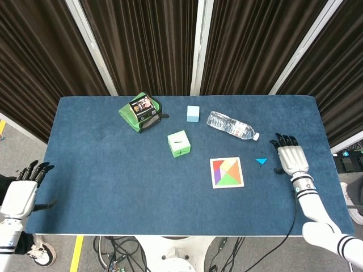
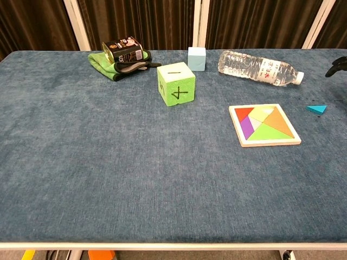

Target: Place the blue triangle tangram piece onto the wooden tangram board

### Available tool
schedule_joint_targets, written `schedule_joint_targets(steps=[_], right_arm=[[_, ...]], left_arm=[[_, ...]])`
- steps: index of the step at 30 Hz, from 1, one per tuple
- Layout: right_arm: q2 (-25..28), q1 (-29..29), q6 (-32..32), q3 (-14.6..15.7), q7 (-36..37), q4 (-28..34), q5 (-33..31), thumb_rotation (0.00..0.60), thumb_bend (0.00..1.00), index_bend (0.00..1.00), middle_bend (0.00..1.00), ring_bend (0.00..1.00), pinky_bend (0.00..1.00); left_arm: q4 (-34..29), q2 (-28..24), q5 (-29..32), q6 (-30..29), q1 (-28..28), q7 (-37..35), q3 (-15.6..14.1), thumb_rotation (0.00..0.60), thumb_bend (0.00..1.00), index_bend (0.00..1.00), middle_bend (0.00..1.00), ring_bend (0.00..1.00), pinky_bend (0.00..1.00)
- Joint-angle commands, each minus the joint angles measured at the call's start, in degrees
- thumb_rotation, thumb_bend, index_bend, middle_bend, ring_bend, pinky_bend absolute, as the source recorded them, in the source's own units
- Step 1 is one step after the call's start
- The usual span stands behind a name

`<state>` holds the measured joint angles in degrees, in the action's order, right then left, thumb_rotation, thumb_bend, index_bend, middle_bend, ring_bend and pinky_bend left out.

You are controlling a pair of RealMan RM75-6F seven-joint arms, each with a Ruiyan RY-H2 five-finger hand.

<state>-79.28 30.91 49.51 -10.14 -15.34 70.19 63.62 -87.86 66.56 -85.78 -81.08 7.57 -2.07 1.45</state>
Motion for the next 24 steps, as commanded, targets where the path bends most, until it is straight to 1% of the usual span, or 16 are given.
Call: schedule_joint_targets(steps=[1,6,16,24], right_arm=[[-0.5,0.5,0.1,0.2,0.3,-0.4,0.5,0.6,0.07,0.24,0.0,0.0,0.0],[-1.3,1.3,-0.4,0.0,0.7,-0.7,-0.1,0.6,0.08,0.28,0.0,0.0,0.0],[-3.0,2.2,-2.2,0.5,1.4,-2.8,-1.4,0.6,0.12,0.36,0.0,0.0,0.0],[-4.1,2.3,-2.4,1.1,2.6,-4.3,-1.2,0.6,0.14,0.39,0.0,0.0,0.0]], left_arm=[[0.3,0.1,-0.2,-0.3,0.0,-0.6,0.1,0.6,0.07,0.15,0.11,0.0,0.14],[0.6,0.0,-0.1,-0.1,-0.1,-1.0,-0.1,0.6,0.07,0.15,0.11,0.0,0.14],[1.0,0.2,0.6,0.1,-0.1,-1.1,0.1,0.6,0.07,0.15,0.11,0.0,0.14],[1.3,0.2,0.9,0.3,-0.2,-1.4,0.0,0.6,0.07,0.15,0.11,0.0,0.14]])
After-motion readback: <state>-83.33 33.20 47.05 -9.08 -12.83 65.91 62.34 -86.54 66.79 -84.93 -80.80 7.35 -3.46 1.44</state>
